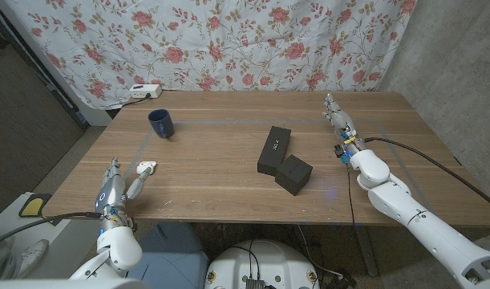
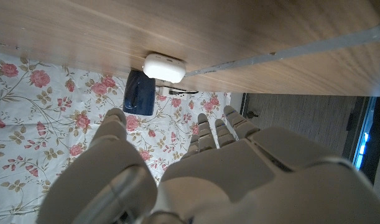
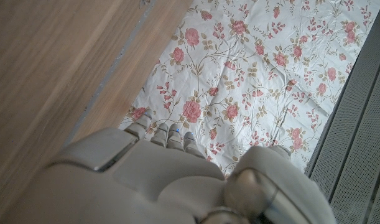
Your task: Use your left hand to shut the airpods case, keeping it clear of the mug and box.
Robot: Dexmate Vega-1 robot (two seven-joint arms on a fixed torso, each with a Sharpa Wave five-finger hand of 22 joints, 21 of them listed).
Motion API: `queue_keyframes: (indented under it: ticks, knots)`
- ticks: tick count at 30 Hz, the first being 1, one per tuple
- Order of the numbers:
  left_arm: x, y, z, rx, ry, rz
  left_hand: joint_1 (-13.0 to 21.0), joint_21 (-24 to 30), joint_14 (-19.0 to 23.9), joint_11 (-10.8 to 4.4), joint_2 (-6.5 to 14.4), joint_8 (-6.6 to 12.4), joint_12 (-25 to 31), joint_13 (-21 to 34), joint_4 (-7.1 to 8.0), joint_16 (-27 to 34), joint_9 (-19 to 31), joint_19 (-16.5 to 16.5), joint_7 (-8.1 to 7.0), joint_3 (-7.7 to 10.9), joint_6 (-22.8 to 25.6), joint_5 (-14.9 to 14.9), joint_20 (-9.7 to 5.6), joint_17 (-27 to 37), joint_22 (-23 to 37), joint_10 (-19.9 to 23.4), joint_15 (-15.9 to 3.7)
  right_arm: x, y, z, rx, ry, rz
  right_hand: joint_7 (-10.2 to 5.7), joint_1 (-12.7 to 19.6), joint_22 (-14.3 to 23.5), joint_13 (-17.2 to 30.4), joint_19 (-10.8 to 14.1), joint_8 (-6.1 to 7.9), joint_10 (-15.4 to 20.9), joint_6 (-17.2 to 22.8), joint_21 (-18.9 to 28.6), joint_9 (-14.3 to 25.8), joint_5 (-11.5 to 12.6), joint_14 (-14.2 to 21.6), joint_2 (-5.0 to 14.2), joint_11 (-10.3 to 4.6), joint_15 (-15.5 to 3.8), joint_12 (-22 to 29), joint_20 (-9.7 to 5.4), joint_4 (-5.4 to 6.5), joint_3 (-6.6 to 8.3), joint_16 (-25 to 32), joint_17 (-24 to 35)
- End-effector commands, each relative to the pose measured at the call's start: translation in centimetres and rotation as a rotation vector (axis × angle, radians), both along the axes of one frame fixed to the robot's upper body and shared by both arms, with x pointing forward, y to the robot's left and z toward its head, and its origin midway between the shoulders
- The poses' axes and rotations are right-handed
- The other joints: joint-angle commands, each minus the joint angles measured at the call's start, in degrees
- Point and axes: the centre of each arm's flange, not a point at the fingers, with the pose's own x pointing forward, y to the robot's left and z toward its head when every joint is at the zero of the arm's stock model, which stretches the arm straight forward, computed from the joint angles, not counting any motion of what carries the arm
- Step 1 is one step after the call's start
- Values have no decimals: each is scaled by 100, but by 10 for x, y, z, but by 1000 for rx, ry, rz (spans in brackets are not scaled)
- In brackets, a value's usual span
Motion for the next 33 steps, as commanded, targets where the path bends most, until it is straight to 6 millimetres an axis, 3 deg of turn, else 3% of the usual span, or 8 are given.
queue_keyframes:
  ticks: [1, 9, 12, 15, 20, 21, 24, 33]
  knots:
    - [4, 1, -3, -39, -12, -1, 201, -2, 71, -17, -18, -42, 56, 55, -19, 36, 22, 45, -59, 49, -492, 25, 14, 15, 11, 101, 31, 2, -2, 4, -9, -1, -4, -46, 46, 29, 3, 9, 33, -13, -15, 14, 14, -6, -460, 10, -42, -56, 5, 20, -26, -11, 3, 16]
    - [6, 6, -5, -64, -53, -17, 496, -7, 83, -135, 44, 18, 136, 93, -42, 32, 26, 51, -90, 133, -853, 19, 45, 17, 10, 328, 100, 4, -1, 2, -7, 5, -3, -50, 54, 29, 3, 10, 31, -6, -15, 15, 13, -8, -450, 22, -40, -69, 5, 23, -29, -3, 7, 15]
    - [7, 6, -7, -48, -77, -2, 950, -15, 82, -212, 318, 99, 171, 124, -82, 39, 27, 42, -49, 364, -893, 52, 119, 19, 5, 460, 167, 5, -1, 2, -8, 6, -3, -49, 58, 29, 3, 10, 25, -4, -29, 14, 13, -9, -453, 28, -41, -75, 5, 26, -30, 1, 6, 15]
    - [9, 6, -9, -86, -73, -19, 1155, -19, 128, -307, 376, 132, 204, 143, -106, 58, 27, 36, -52, 451, -873, 69, 127, 17, 3, 569, 148, 5, -1, 2, -9, 7, -3, -48, 61, 29, 3, 11, 21, -7, -37, 15, 13, -10, -453, 32, -44, -77, 3, 26, -31, 3, 6, 15]
    - [11, 7, -10, -83, -74, 11, 1218, -19, 127, -284, 278, 147, 189, 155, -110, 53, 27, 40, -28, 428, -858, 33, 82, 15, 1, 547, 144, 7, -1, 1, -5, 12, -5, -52, 67, 29, 3, 14, 20, -8, -40, 16, 13, -11, -450, 40, -45, -74, 2, 32, -34, 9, 7, 15]
    - [12, 7, -9, -88, -66, 19, 1177, -21, 119, -249, 44, 155, 176, 171, -77, 47, 26, 41, -40, 308, -845, -7, 62, 16, 1, 532, 138, 7, 0, 0, -4, 14, -4, -50, 68, 29, 3, 13, 20, -8, -38, 15, 12, -12, -447, 42, -49, -76, 2, 34, -34, 10, 8, 15]
    - [13, 8, -13, -120, -90, -2, 1158, -18, 121, -239, -39, 159, 181, 188, -35, 48, 26, 48, 15, 250, -820, 0, 40, 18, 3, 550, 154, 8, 0, 0, -2, 15, -3, -49, 72, 29, 3, 16, 20, -9, -38, 17, 12, -13, -447, 47, -48, -74, 0, 35, -36, 14, 8, 15]
    - [20, 7, -9, -107, -59, -1, 1204, -32, 39, -216, -62, 158, 159, 236, 6, 25, 25, 2, 158, 211, -814, 22, 57, 22, 6, 489, 294, 10, 3, 2, -9, 11, 0, -51, 78, 29, 3, 16, 19, -8, -38, 16, 12, -16, -448, 52, -51, -76, -1, 46, -40, 18, 7, 14]
